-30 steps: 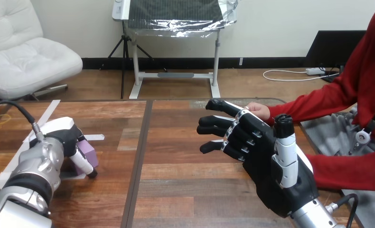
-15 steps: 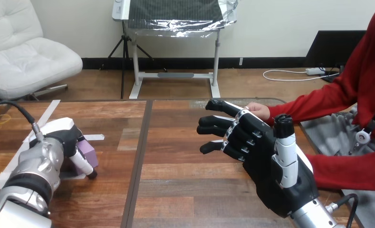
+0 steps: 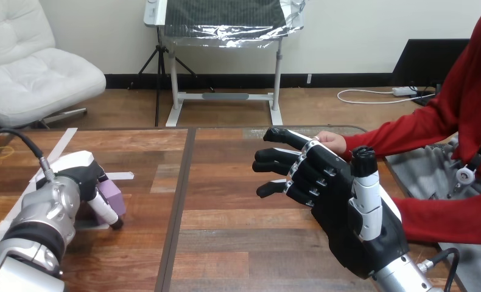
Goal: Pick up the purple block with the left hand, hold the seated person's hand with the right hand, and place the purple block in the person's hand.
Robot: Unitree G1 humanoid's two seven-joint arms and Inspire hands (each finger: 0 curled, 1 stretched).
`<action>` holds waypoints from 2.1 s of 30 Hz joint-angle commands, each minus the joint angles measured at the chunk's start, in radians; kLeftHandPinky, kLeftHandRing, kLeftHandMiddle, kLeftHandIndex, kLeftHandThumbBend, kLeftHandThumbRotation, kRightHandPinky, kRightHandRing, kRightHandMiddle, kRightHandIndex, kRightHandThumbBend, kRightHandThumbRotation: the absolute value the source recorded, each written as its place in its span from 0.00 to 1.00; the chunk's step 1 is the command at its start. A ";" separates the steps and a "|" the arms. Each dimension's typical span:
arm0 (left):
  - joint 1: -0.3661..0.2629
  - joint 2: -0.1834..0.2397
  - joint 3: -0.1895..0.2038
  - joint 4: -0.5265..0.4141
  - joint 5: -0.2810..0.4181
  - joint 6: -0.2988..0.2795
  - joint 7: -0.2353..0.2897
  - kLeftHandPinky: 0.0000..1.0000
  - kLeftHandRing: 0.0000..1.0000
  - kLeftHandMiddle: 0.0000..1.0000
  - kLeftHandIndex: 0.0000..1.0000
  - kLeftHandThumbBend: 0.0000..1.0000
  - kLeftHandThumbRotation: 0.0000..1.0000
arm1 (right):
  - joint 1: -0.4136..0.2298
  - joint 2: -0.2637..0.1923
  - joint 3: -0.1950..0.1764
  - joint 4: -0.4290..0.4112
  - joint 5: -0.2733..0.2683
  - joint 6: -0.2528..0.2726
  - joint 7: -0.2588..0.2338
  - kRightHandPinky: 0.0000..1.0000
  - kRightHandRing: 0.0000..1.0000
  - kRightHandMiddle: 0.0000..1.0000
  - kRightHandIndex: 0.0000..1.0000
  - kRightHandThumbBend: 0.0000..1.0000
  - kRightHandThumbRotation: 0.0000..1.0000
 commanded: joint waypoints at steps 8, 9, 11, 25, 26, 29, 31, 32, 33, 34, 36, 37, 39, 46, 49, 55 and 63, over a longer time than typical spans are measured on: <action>-0.024 0.017 -0.003 -0.025 0.003 -0.022 0.079 0.19 0.27 0.37 0.57 0.73 0.00 | -0.052 -0.001 -0.005 -0.053 0.017 -0.017 0.007 0.59 0.75 0.73 0.79 0.81 1.00; -0.023 0.017 0.000 -0.025 0.001 -0.026 0.089 0.18 0.26 0.36 0.56 0.72 0.00 | -0.052 -0.001 -0.005 -0.053 0.017 -0.017 0.007 0.59 0.75 0.73 0.79 0.81 1.00; -0.021 0.015 0.002 -0.025 -0.002 -0.029 0.100 0.19 0.27 0.36 0.53 0.70 0.00 | -0.054 -0.001 -0.007 -0.051 0.019 -0.017 0.010 0.59 0.74 0.73 0.79 0.81 1.00; -0.015 0.012 0.013 -0.025 -0.018 -0.044 0.142 0.31 0.39 0.47 0.45 0.68 0.00 | -0.055 -0.002 -0.009 -0.049 0.016 -0.022 0.015 0.59 0.74 0.73 0.79 0.80 1.00; -0.016 0.012 0.012 -0.026 -0.018 -0.043 0.143 0.32 0.40 0.47 0.45 0.68 0.00 | -0.055 -0.002 -0.009 -0.049 0.016 -0.021 0.015 0.58 0.74 0.73 0.79 0.80 1.00; -0.015 0.012 0.013 -0.027 -0.020 -0.044 0.145 0.32 0.40 0.47 0.44 0.69 0.00 | -0.055 -0.002 -0.009 -0.049 0.017 -0.022 0.016 0.58 0.74 0.73 0.79 0.80 1.00; -0.015 0.013 0.013 -0.026 -0.020 -0.046 0.146 0.32 0.40 0.47 0.44 0.69 0.00 | -0.055 -0.003 -0.009 -0.048 0.016 -0.023 0.017 0.58 0.74 0.73 0.79 0.80 1.00; -0.015 0.013 0.013 -0.025 -0.020 -0.046 0.147 0.32 0.41 0.47 0.44 0.69 0.00 | -0.055 -0.003 -0.009 -0.048 0.016 -0.023 0.018 0.58 0.74 0.73 0.79 0.80 1.00; -0.016 0.013 0.013 -0.025 -0.021 -0.047 0.147 0.32 0.41 0.48 0.44 0.69 0.00 | -0.056 -0.003 -0.010 -0.047 0.017 -0.023 0.018 0.58 0.74 0.73 0.79 0.80 1.00; -0.016 0.013 0.013 -0.026 -0.021 -0.047 0.147 0.33 0.41 0.48 0.45 0.69 0.00 | -0.056 -0.003 -0.010 -0.047 0.018 -0.022 0.019 0.58 0.74 0.73 0.79 0.80 1.00; -0.017 0.013 0.013 -0.025 -0.021 -0.047 0.147 0.33 0.42 0.48 0.45 0.70 0.00 | -0.056 -0.003 -0.010 -0.047 0.019 -0.022 0.019 0.58 0.74 0.73 0.79 0.80 1.00; -0.017 0.014 0.012 -0.025 -0.021 -0.047 0.147 0.33 0.42 0.48 0.45 0.70 0.00 | -0.056 -0.002 -0.010 -0.047 0.019 -0.021 0.019 0.58 0.74 0.73 0.79 0.80 1.00; -0.017 0.014 0.012 -0.025 -0.021 -0.047 0.146 0.33 0.42 0.49 0.45 0.70 0.00 | -0.056 -0.002 -0.010 -0.046 0.019 -0.022 0.019 0.58 0.74 0.73 0.79 0.80 1.00; -0.018 0.017 0.012 -0.027 -0.022 -0.050 0.141 0.35 0.43 0.50 0.45 0.71 0.00 | -0.052 0.000 -0.007 -0.050 0.015 -0.020 0.014 0.58 0.74 0.73 0.79 0.81 1.00; -0.019 0.019 0.013 -0.028 -0.023 -0.050 0.138 0.35 0.44 0.50 0.45 0.71 0.00 | -0.050 0.000 -0.007 -0.052 0.013 -0.019 0.013 0.58 0.74 0.73 0.79 0.81 1.00; -0.020 0.022 0.014 -0.035 -0.025 -0.052 0.132 0.37 0.45 0.51 0.45 0.71 0.00 | -0.049 -0.003 -0.007 -0.054 0.012 -0.017 0.012 0.58 0.74 0.73 0.78 0.81 1.00; -0.022 0.027 0.021 -0.059 -0.032 -0.075 0.130 0.36 0.45 0.50 0.45 0.71 0.00 | -0.069 -0.021 -0.021 -0.026 -0.036 -0.057 0.006 0.59 0.74 0.73 0.78 0.81 1.00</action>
